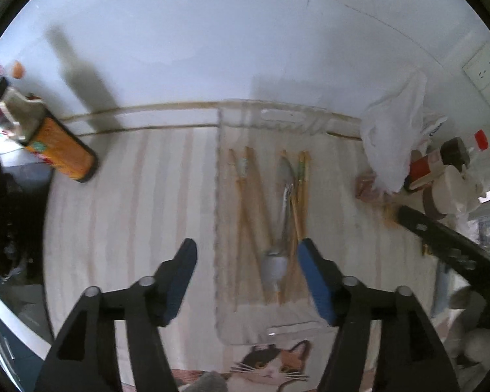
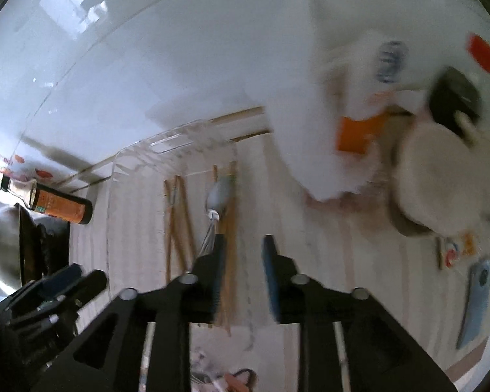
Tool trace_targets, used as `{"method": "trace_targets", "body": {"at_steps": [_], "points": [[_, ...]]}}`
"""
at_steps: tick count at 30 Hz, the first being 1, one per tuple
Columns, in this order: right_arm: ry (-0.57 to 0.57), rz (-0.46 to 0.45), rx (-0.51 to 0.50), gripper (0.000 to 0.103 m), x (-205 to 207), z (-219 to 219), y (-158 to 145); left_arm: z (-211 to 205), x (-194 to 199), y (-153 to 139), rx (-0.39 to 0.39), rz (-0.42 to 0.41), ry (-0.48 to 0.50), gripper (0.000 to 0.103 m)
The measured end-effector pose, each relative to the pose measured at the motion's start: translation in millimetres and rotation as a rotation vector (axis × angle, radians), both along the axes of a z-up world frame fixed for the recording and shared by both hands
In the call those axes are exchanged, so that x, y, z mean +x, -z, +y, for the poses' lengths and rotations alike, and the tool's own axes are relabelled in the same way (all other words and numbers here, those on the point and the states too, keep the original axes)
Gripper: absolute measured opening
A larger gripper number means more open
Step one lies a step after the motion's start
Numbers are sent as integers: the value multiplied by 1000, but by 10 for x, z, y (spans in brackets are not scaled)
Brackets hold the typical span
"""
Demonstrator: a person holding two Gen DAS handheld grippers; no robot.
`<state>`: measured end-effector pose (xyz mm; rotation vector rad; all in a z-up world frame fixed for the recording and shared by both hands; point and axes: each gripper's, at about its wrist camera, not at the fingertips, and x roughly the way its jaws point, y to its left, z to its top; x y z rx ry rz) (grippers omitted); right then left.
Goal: Organize utensils
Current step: 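Grasp a silver spoon with right tool while left grasps another spoon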
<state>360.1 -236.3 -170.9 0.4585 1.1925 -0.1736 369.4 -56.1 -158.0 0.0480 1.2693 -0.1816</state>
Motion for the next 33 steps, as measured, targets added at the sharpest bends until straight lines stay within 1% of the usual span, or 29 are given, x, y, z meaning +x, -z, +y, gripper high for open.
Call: {"method": "trace_targets", "body": {"at_steps": [1,2,3,5,6,7,9,10,11,13,16,18,20,22,23,24,25,26,27,28,30,33], "points": [[18,-5,-8,37,-108,-79,-37,17,-71,-32,15,-26,-8,66],[33,-9,-13,40,-192,-147,-66,23,-112,-51,28,-44,-14,74],[59,-15,-20,43,-332,-249,-97,26,-167,-73,43,-68,-21,79],[101,-24,-23,45,-567,-423,-121,16,-299,-110,65,-129,-31,97],[127,-28,-23,48,-713,-524,-118,0,-356,-114,67,-149,-30,102],[153,-34,-22,50,-875,-628,-107,-30,-419,-96,69,-161,-24,103],[189,-40,-26,58,-1163,-768,-61,-130,-541,-26,88,-155,-10,103],[207,-28,-34,60,-1329,-837,-11,-211,-633,34,100,-150,8,103],[216,-12,-34,60,-1455,-899,36,-276,-695,80,101,-146,23,103],[227,46,-26,60,-1749,-993,226,-441,-866,224,104,-120,57,103],[233,120,2,60,-2083,-1040,561,-699,-1139,536,128,-47,107,103],[213,165,19,60,-2259,-1022,821,-821,-1327,761,176,-16,121,103],[181,190,37,60,-2332,-957,1056,-893,-1457,937,248,-11,129,103],[149,196,42,59,-2353,-874,1222,-931,-1547,1089,319,-9,144,103],[131,197,36,58,-2336,-827,1283,-940,-1581,1153,354,-11,150,103],[105,197,21,51,-2311,-762,1350,-938,-1603,1193,373,-13,151,103],[86,200,-10,49,-2292,-699,1378,-937,-1623,1220,385,-10,149,103],[67,181,-61,34,-2272,-633,1353,-932,-1644,1238,388,-5,145,103],[39,194,-127,14,-2247,-551,1368,-930,-1663,1240,383,-5,143,103],[34,204,-167,8,-2245,-516,1379,-936,-1684,1237,381,-3,142,103],[37,192,-174,6,-2272,-522,1379,-982,-1756,1220,367,11,149,103],[82,206,-163,6,-2444,-668,1393,-1138,-1909,1224,323,46,204,103]]}}
